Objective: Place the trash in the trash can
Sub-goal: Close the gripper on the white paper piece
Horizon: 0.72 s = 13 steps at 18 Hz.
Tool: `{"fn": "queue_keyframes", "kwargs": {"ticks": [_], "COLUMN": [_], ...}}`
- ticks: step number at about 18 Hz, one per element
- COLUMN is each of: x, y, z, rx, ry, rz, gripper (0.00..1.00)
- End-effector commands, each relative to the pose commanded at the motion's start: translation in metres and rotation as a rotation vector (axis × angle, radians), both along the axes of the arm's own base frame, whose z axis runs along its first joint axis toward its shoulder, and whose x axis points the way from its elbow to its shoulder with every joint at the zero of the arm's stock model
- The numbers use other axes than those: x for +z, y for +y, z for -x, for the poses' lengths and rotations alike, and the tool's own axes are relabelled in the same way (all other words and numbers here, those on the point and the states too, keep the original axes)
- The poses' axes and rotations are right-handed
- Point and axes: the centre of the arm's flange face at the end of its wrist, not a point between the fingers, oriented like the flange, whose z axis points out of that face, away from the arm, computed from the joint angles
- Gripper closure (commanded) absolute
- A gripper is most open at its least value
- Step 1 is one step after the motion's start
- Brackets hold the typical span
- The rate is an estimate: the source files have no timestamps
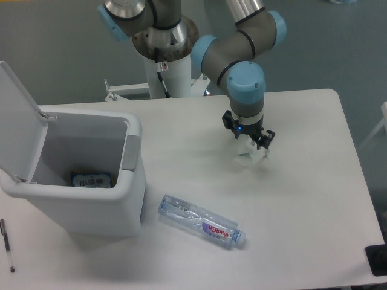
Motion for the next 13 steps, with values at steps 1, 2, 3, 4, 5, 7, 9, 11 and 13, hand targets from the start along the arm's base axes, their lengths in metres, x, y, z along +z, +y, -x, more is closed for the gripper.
{"fn": "queue_keyframes", "kwargs": {"ticks": [1, 2, 3, 4, 5, 7, 9, 11, 13], "x": [0.001, 0.001, 0.002, 0.003, 0.004, 0.010, 0.020, 0.025, 0.028], "y": [0.000, 0.000, 0.000, 0.001, 0.001, 0.001, 0.002, 0.001, -0.001], "z": [0.001, 0.001, 0.002, 0.002, 0.004, 0.008, 0.016, 0.022, 0.028], "rx": [0.002, 0.003, 0.003, 0.001, 0.001, 0.006, 0.012, 0.023, 0.038], "ry": [0.001, 0.002, 0.004, 0.005, 0.009, 0.017, 0.021, 0.009, -0.013], "rz": [-0.001, -0.001, -0.002, -0.005, -0.007, -0.016, -0.039, -0.082, -0.141], "gripper": [0.85, 0.91, 0.95, 0.97, 0.98, 0.99, 0.99, 0.99, 0.99]}}
